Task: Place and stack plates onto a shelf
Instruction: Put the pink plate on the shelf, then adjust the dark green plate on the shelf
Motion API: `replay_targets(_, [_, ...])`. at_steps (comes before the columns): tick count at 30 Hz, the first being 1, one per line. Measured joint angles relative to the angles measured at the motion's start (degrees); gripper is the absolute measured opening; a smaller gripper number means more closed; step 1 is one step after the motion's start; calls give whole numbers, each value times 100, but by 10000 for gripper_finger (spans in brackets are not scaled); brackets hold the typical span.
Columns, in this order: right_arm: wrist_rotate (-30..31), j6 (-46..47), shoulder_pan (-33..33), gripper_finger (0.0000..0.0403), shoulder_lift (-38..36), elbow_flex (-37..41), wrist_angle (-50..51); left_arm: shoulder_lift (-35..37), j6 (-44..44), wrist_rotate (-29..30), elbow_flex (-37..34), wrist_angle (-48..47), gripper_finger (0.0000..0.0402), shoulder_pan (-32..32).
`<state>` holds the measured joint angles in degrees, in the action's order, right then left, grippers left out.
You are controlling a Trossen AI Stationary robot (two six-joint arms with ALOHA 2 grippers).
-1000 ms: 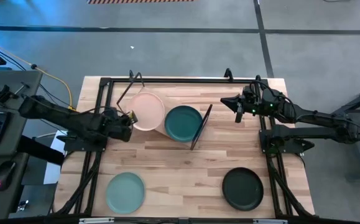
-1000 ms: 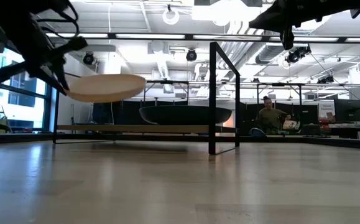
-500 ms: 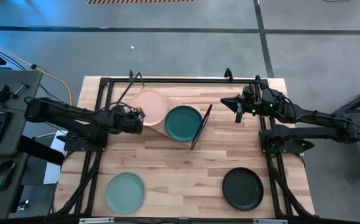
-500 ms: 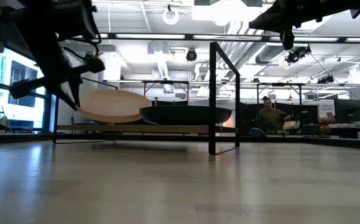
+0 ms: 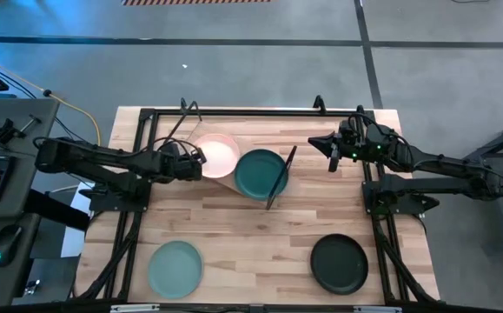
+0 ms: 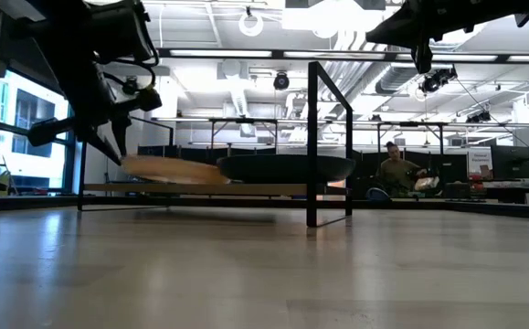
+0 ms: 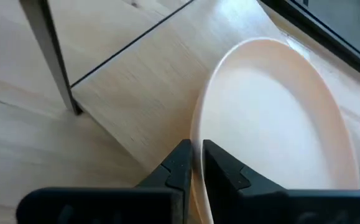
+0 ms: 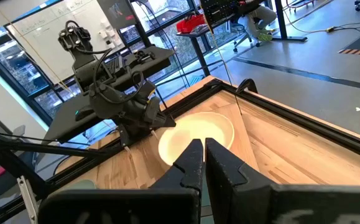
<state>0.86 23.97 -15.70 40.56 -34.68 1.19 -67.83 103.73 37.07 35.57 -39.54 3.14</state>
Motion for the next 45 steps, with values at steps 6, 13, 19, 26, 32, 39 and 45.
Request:
replay_targets(6, [2, 3, -2, 0, 0, 0, 7, 0, -345, -45, 0, 1, 46, 103])
replay_targets(13, [-65, 182, -2, 0, 0, 0, 2, 367, -477, -56, 0, -11, 83, 273])
replay_targets(19, [-965, 511, 9, 0, -16, -2, 200, 1455, -1523, -57, 0, 913, 108, 315])
replay_targets(26, [-1035, 738, 569, 0, -2, -2, 1789, 2307, -5358, -1750, 0, 3741, 108, -160])
replay_targets(32, [-401, 861, 1404, 0, 120, -2, 2411, 2380, -6505, -2288, 4, 4617, 73, -985])
replay_targets(39, [1019, 1222, 2299, 0, 867, 107, 2680, 2238, -6533, -1785, -9, 4568, 8, -1445])
replay_targets(45, [1133, 1519, 2506, 0, 1637, 1023, 563, 2280, -6648, -1579, -2, 4730, 2, -1458])
